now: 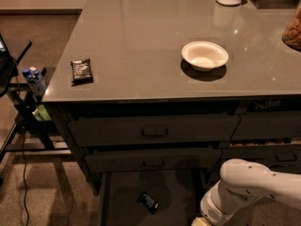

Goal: Pick rxbar blueberry from bottom drawer and place on counter

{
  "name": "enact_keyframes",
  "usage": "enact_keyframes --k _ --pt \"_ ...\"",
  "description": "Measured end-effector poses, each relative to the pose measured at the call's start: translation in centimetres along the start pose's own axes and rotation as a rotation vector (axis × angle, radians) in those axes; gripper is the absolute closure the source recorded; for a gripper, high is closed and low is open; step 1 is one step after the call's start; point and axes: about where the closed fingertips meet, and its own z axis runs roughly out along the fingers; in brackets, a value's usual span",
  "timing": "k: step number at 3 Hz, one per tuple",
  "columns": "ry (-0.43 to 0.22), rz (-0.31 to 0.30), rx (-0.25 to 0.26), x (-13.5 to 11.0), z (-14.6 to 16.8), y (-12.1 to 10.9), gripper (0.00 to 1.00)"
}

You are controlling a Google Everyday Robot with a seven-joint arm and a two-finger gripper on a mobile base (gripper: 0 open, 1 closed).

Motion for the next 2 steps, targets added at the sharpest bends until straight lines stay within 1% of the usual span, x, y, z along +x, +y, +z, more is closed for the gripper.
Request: enact_keyframes --k 1,2 --pt "-0.001 0.023 -0.037 0.1 2.1 0.1 0.0" --pt "0.0 0.043 -0.11 -2.3 10.8 -0.4 0.0"
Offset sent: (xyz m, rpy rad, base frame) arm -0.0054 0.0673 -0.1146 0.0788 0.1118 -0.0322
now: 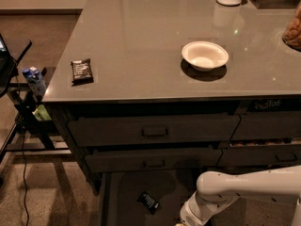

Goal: Pick rxbar blueberry from bottom drawer and place on counter

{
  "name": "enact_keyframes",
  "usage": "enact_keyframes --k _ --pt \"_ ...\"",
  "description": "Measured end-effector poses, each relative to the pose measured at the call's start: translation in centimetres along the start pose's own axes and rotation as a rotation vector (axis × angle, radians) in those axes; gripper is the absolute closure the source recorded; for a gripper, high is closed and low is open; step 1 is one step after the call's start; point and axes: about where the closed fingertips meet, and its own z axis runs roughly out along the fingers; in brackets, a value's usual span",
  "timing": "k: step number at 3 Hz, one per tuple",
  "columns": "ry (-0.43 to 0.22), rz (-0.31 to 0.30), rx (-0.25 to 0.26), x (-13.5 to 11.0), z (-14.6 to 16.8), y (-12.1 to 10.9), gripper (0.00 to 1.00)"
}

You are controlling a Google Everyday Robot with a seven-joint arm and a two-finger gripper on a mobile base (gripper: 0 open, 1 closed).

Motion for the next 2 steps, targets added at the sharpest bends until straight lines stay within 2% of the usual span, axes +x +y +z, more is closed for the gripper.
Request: enact_keyframes --k 1,2 --pt "0.0 0.0 0.0 0.0 0.0 0.0 0.0" --pt "-0.039 0.014 -0.004 -0.7 2.2 -1.3 0.0"
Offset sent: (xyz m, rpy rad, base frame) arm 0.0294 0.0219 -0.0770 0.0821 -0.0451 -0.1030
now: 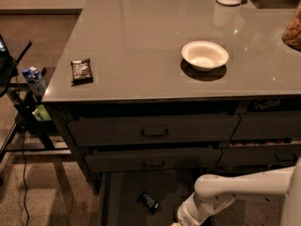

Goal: Pick rxbar blueberry from bottom drawer and place on counter

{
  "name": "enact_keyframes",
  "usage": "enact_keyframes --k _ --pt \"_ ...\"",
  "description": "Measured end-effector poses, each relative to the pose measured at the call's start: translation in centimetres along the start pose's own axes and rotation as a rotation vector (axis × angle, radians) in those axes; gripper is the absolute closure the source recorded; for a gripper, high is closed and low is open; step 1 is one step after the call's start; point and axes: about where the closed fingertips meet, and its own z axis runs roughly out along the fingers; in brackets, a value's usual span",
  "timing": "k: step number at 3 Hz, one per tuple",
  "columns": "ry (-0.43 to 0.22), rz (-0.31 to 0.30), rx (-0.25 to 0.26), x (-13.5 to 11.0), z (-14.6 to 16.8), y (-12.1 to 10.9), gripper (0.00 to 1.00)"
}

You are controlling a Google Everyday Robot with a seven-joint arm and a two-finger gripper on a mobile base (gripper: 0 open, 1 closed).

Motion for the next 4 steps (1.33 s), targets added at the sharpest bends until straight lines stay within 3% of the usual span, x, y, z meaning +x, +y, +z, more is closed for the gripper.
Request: enact_keyframes --k 1,3,4 --pt "-0.096 0.035 0.015 -2.9 5.5 -4.9 0.0" --pt "-0.108 0.032 0.023 -2.7 6.2 -4.9 0.0" --pt "-0.154 0.065 0.05 -2.9 7.7 -6.2 0.0"
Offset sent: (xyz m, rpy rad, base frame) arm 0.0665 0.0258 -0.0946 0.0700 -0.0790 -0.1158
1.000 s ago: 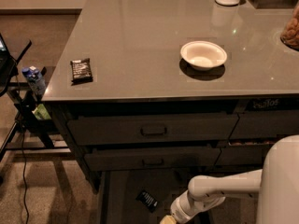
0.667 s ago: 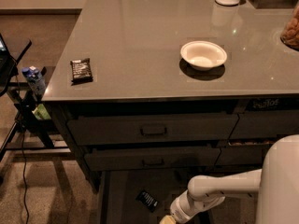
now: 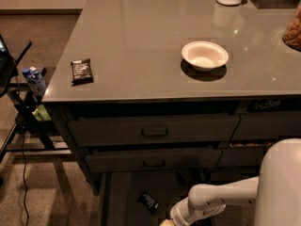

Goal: Pick rxbar blueberry from bottom drawer and place on counter

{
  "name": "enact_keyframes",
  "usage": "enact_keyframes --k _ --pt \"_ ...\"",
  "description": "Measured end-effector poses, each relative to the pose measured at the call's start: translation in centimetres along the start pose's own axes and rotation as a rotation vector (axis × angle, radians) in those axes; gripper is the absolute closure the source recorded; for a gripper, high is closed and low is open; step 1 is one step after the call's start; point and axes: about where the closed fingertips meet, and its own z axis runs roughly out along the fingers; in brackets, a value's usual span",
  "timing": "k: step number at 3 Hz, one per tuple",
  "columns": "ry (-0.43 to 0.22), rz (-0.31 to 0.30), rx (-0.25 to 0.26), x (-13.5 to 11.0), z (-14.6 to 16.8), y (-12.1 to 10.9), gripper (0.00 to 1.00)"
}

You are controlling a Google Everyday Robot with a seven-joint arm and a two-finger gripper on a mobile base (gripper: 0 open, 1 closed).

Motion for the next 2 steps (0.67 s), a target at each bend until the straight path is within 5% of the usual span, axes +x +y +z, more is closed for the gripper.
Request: enact_keyframes --k 1,2 --pt "-0.083 0.03 0.068 -2.06 2.4 -2.41 0.0" --pt "-0.084 0.03 0.068 -2.06 2.42 -2.41 0.0"
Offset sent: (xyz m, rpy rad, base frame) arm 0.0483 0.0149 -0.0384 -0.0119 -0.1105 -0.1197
